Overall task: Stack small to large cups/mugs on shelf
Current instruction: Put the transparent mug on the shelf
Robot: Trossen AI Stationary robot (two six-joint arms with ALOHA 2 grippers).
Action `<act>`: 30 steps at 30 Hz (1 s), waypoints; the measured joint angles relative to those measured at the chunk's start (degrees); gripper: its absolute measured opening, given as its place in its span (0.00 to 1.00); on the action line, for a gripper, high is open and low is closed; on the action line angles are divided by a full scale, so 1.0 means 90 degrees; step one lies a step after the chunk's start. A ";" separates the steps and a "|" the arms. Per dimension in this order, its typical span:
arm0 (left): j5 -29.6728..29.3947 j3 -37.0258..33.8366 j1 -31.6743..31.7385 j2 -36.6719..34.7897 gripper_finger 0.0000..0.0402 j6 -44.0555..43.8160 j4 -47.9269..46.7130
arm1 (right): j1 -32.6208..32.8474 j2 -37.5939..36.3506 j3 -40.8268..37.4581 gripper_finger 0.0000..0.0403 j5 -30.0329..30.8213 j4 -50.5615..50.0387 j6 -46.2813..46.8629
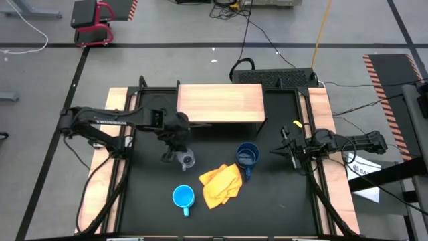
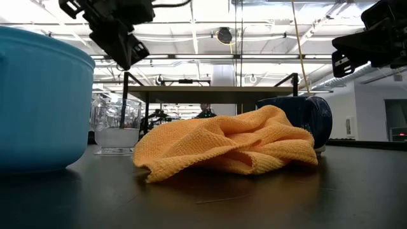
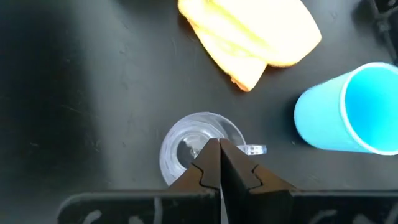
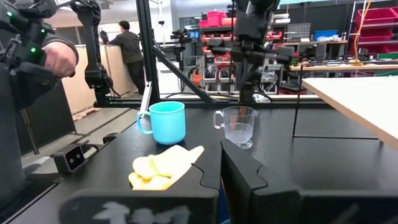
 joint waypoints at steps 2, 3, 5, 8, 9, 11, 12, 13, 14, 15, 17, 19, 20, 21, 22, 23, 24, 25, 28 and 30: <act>-0.0001 -0.0002 -0.0004 0.0084 0.00 0.0042 0.0025 | 0.0000 0.0002 0.0000 0.00 0.0001 -0.0002 0.0000; -0.0001 0.0000 -0.0002 0.0110 0.00 0.0048 0.0047 | 0.0000 0.0002 0.0000 0.00 -0.0001 0.0000 0.0000; -0.0086 0.0000 0.0000 0.0204 0.00 0.0045 0.0032 | 0.0000 0.0005 0.0000 0.00 -0.0001 -0.0002 0.0000; -0.0163 0.0000 0.0001 0.0286 0.00 0.0045 0.0036 | 0.0000 0.0005 0.0000 0.00 -0.0001 -0.0002 0.0000; -0.0163 0.0000 0.0001 0.0308 0.00 0.0045 0.0035 | 0.0000 0.0005 0.0000 0.00 -0.0001 -0.0002 0.0000; -0.0167 0.0000 0.0001 0.0363 0.00 0.0046 0.0033 | -0.0001 0.0005 0.0000 0.00 -0.0001 -0.0002 0.0000; -0.0167 0.0000 0.0002 0.0378 0.00 0.0050 0.0035 | -0.0001 0.0005 0.0000 0.00 -0.0001 -0.0002 0.0000; -0.0169 0.0000 0.0000 0.0380 0.00 0.0050 0.0033 | 0.0000 0.0005 0.0000 0.00 -0.0001 -0.0002 0.0000; -0.0167 0.0000 0.0000 0.0375 0.00 0.0050 0.0037 | -0.0002 0.0005 0.0000 0.00 -0.0001 0.0000 0.0000; -0.0167 0.0000 0.0000 0.0373 0.00 0.0050 0.0040 | -0.0002 0.0005 -0.0002 0.00 -0.0001 -0.0002 0.0000; -0.0167 0.0000 0.0000 0.0373 0.00 0.0046 0.0040 | 0.0000 0.0005 0.0000 0.00 -0.0001 -0.0002 -0.0002; -0.0168 0.0000 0.0001 0.0373 0.00 -0.0005 0.0037 | 0.0000 0.0005 0.0000 0.00 -0.0001 -0.0002 0.0000; -0.0167 0.0000 0.0001 0.0373 0.00 -0.0022 0.0036 | -0.0001 0.0005 0.0000 0.00 -0.0001 -0.0001 -0.0001; -0.0167 0.0000 0.0000 0.0373 0.00 -0.0028 0.0035 | 0.0000 0.0005 0.0000 0.00 -0.0001 -0.0002 0.0000; -0.0168 0.0000 0.0002 0.0373 0.00 -0.0071 0.0033 | -0.0002 0.0005 -0.0002 0.00 -0.0001 -0.0002 0.0000; -0.0169 0.0000 0.0000 0.0373 0.00 -0.0106 0.0032 | 0.0000 0.0005 0.0000 0.00 -0.0001 -0.0001 0.0000; -0.0167 0.0000 0.0005 0.0373 0.01 -0.0136 0.0028 | -0.0002 0.0005 0.0000 0.00 -0.0001 0.0000 0.0000; -0.0164 0.0000 0.0007 0.0373 0.01 -0.0165 0.0023 | 0.0000 0.0005 0.0000 0.00 -0.0001 -0.0002 0.0000; -0.0121 0.0000 0.0007 0.0373 0.04 -0.0209 0.0020 | 0.0000 0.0005 -0.0001 0.00 -0.0001 -0.0002 0.0000; -0.0103 0.0000 0.0007 0.0373 0.07 -0.0297 0.0020 | -0.0002 0.0005 -0.0001 0.00 -0.0001 -0.0002 0.0000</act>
